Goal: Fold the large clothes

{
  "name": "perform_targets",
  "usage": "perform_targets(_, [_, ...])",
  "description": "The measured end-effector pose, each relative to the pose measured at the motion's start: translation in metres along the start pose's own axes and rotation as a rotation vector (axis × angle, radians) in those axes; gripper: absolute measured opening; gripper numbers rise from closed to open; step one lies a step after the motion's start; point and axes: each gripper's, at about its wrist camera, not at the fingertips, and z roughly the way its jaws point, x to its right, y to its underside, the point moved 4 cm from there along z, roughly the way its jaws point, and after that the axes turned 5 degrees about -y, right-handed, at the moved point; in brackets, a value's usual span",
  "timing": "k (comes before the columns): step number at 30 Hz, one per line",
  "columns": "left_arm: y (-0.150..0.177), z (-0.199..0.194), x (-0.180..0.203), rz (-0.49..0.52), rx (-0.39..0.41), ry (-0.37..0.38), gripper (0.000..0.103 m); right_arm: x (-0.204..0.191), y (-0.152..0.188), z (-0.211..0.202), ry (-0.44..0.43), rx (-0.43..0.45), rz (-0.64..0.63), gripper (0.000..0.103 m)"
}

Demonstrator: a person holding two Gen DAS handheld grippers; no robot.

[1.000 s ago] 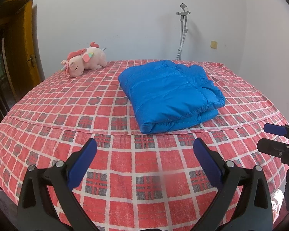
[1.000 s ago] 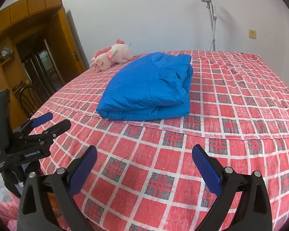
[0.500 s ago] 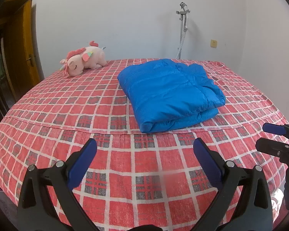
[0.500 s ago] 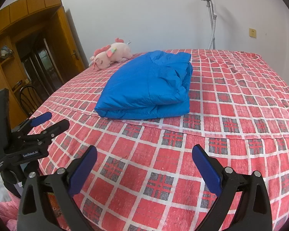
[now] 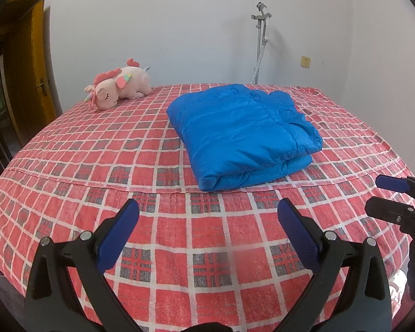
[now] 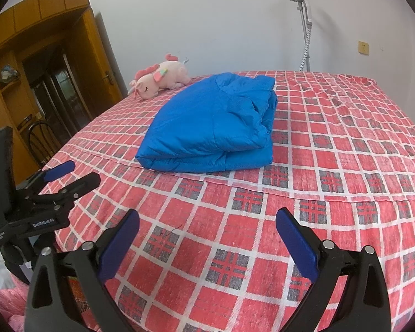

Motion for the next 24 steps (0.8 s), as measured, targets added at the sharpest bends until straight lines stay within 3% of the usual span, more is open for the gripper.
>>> perform_targets(11, [0.0008, 0.0019, 0.0002, 0.007, -0.010, 0.040, 0.099, 0.0019, 0.0000, 0.0013, -0.001, -0.004, 0.002, 0.099])
perform_targets(24, [-0.0002, 0.0056, -0.0029, 0.009, -0.022, 0.034, 0.099, 0.0050, 0.0002, 0.0044, 0.000, -0.010, 0.012, 0.099])
